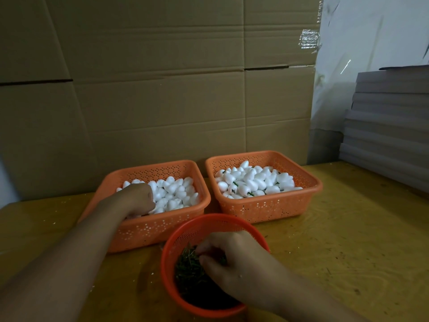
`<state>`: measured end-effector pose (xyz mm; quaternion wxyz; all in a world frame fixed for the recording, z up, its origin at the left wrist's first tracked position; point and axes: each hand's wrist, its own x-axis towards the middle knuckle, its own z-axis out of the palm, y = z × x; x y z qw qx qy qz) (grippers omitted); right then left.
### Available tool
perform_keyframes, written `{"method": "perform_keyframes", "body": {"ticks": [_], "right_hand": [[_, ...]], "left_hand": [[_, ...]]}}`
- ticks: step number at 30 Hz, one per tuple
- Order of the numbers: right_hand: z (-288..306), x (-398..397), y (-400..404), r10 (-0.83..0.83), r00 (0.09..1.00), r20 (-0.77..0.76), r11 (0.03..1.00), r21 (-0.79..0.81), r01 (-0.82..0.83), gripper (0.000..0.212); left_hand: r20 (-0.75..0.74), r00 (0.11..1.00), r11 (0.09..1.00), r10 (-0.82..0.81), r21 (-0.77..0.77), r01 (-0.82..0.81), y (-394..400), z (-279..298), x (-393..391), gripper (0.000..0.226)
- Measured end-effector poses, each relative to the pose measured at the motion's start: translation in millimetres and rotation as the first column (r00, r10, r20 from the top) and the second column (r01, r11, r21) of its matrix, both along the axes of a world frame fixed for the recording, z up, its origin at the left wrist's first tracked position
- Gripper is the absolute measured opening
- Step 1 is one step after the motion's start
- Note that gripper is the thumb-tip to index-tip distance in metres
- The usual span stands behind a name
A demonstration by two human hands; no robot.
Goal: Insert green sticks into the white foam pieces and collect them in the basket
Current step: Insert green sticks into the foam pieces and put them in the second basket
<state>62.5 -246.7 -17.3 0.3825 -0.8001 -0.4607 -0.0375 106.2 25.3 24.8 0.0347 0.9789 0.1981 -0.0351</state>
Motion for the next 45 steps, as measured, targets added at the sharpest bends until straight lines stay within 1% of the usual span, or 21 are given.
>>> {"method": "perform_keyframes", "body": {"ticks": [2, 5, 7, 10, 12, 14, 16, 18, 20, 22, 24, 26, 30, 34, 37, 40, 42, 45], "right_hand": [[-1, 0, 0, -0.005, 1.000, 0.006, 1.000, -0.005, 0.005, 0.021], [-1, 0, 0, -0.004, 1.000, 0.006, 1.000, -0.005, 0.004, 0.021], [-1, 0, 0, -0.001, 1.000, 0.000, 1.000, -0.003, 0.001, 0.020], [0, 0, 0, -0.002, 1.000, -0.002, 1.000, -0.003, 0.002, 0.020], [-1, 0, 0, -0.008, 1.000, -0.006, 1.000, -0.009, 0.008, 0.021], [0, -1, -1, -0.008, 1.000, -0.011, 1.000, -0.017, 0.008, 0.021], [2, -1, -1, 0.008, 1.000, -0.016, 1.000, -0.008, -0.008, 0.019], [3, -2, -1, 0.021, 1.000, -0.018, 1.000, 0.002, -0.021, 0.019], [3, -2, -1, 0.026, 1.000, -0.012, 1.000, 0.012, -0.025, 0.019], [2, -1, -1, 0.021, 1.000, -0.006, 1.000, 0.016, -0.021, 0.019], [1, 0, -1, 0.011, 1.000, 0.001, 1.000, 0.017, -0.011, 0.020], [-1, 2, -1, 0.000, 1.000, 0.010, 1.000, 0.013, -0.001, 0.020], [-1, 3, -1, -0.022, 0.999, 0.025, 1.000, -0.006, 0.022, 0.020], [0, 4, -3, -0.031, 0.999, 0.035, 0.999, -0.010, 0.032, 0.018], [2, 5, -5, -0.067, 0.996, 0.064, 0.997, -0.032, 0.070, 0.016], [3, 6, -9, -0.119, 0.983, 0.137, 0.986, -0.104, 0.134, 0.013], [3, 6, -11, -0.159, 0.969, 0.190, 0.969, -0.158, 0.190, 0.015], [1, 7, -11, -0.216, 0.946, 0.241, 0.933, -0.233, 0.273, 0.020]], "left_hand": [[0.062, 0.998, 0.996, -0.001, -0.089, 0.006, 3, 2, -2, 0.013], [0.160, 0.987, 0.979, -0.004, -0.202, 0.037, 4, 5, -2, 0.030], [0.222, 0.975, 0.978, -0.005, -0.201, 0.051, 5, 8, -2, 0.033], [0.356, 0.934, 0.991, -0.024, -0.115, 0.069, 4, 12, -6, 0.037], [0.443, 0.896, 0.982, -0.042, -0.147, 0.119, 3, 14, -10, 0.040], [0.510, 0.859, 0.934, -0.031, -0.291, 0.206, 0, 16, -17, 0.035], [0.567, 0.824, 0.835, -0.005, -0.451, 0.316, -8, 17, -25, 0.023], [0.606, 0.796, 0.717, 0.000, -0.555, 0.422, -17, 16, -34, 0.018], [0.625, 0.780, 0.620, -0.006, -0.610, 0.494, -29, 15, -44, 0.019], [0.614, 0.789, 0.532, -0.003, -0.667, 0.521, -41, 13, -53, 0.024], [0.590, 0.807, 0.479, 0.000, -0.709, 0.518, -53, 10, -60, 0.027], [0.567, 0.824, 0.454, -0.002, -0.733, 0.506, -64, 7, -66, 0.030], [0.535, 0.843, 0.388, -0.049, -0.768, 0.510, -77, 9, -77, 0.027], [0.547, 0.834, 0.345, -0.072, -0.771, 0.536, -80, 11, -80, 0.034], [0.591, 0.804, 0.299, -0.058, -0.758, 0.579, -81, 13, -81, 0.037], [0.639, 0.764, 0.300, -0.093, -0.714, 0.633, -82, 15, -83, 0.030], [0.655, 0.744, 0.295, -0.134, -0.690, 0.661, -84, 16, -85, 0.027], [0.665, 0.731, 0.301, -0.154, -0.674, 0.675, -87, 15, -85, 0.031]]}}
